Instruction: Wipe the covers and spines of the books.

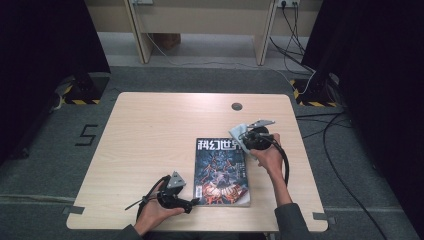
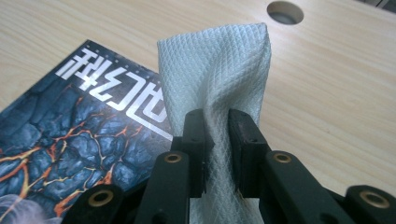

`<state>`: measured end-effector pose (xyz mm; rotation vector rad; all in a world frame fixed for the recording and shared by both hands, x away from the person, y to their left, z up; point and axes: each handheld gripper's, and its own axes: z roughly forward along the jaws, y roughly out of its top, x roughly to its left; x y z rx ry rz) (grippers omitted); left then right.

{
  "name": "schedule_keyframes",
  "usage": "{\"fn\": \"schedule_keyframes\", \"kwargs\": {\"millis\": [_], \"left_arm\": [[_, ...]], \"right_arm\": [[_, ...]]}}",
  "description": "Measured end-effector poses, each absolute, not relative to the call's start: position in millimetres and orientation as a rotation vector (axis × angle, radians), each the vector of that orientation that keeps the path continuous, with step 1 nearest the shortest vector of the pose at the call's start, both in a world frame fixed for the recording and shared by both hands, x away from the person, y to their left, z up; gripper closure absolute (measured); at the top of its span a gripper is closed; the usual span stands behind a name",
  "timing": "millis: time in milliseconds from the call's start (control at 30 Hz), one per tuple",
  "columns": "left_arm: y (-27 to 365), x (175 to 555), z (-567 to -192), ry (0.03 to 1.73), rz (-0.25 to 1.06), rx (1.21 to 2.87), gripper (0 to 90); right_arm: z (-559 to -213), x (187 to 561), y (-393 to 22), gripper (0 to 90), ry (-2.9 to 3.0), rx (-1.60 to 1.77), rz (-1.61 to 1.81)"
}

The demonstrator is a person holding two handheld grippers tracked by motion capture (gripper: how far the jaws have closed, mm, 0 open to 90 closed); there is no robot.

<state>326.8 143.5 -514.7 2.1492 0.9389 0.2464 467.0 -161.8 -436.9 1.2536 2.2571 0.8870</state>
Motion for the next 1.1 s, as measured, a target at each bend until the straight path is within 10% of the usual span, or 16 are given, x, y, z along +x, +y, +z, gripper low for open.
{"fn": "schedule_keyframes", "kwargs": {"millis": [1100], "left_arm": [[143.2,327.0,-514.3,0.941,0.244,2.153,13.5]], "right_arm": [[-453.8,407.2,-259.9,77.6,2.145,1.397,0.74]]}}
